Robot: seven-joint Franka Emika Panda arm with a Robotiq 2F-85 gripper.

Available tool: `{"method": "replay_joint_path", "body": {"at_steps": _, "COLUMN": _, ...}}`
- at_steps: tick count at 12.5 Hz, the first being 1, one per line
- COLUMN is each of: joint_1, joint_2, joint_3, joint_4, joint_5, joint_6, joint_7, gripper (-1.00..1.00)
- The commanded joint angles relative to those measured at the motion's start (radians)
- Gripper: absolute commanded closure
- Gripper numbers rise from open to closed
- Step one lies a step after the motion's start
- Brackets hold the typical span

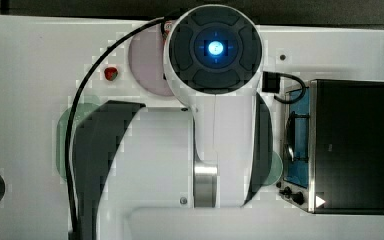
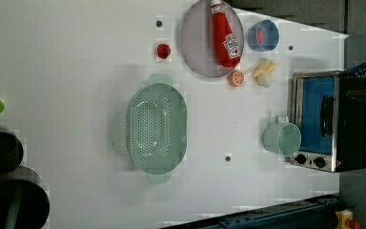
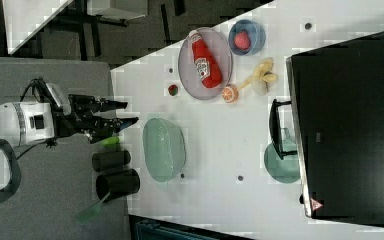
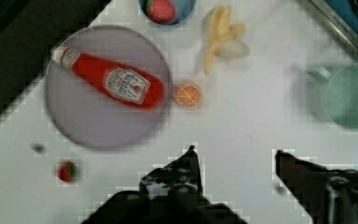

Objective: Drag strainer left to right.

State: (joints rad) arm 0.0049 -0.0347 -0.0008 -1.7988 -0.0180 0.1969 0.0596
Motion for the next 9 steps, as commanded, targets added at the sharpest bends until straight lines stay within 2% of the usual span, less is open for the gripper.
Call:
{"method": "replay_joint_path", "body": {"at_steps": 1, "joint_1": -0.028, "joint_2": -0.530, "joint_3": -0.047, "joint_4": -0.241, "joint_5": 0.002, "joint_6": -0.290, "joint_7": -0.016, "gripper": -0.60}}
{"method": "replay_joint_path", "body": {"at_steps": 3, "joint_1": -0.028, "joint_2": -0.528, "joint_3": -0.044, "joint_4": -0.241, "joint_5": 0.002, "joint_6": -0.290, "joint_7": -0.016, "gripper": -0.99}}
{"method": "replay_joint_path", "body": {"at_steps": 6, "joint_1": -0.011, "joint_2": -0.508, "joint_3": 0.009, "joint_4": -0.248, "joint_5": 0.025, "joint_6": -0.267, "joint_7": -0.013, "gripper": -1.00}}
{"method": "replay_joint_path", "body": {"at_steps": 9, "joint_1": 0.010, "joint_2": -0.452, "joint_3": 0.134, "joint_4": -0.278, "joint_5": 0.034, "joint_6": -0.180, "joint_7": 0.013, "gripper": -1.00}}
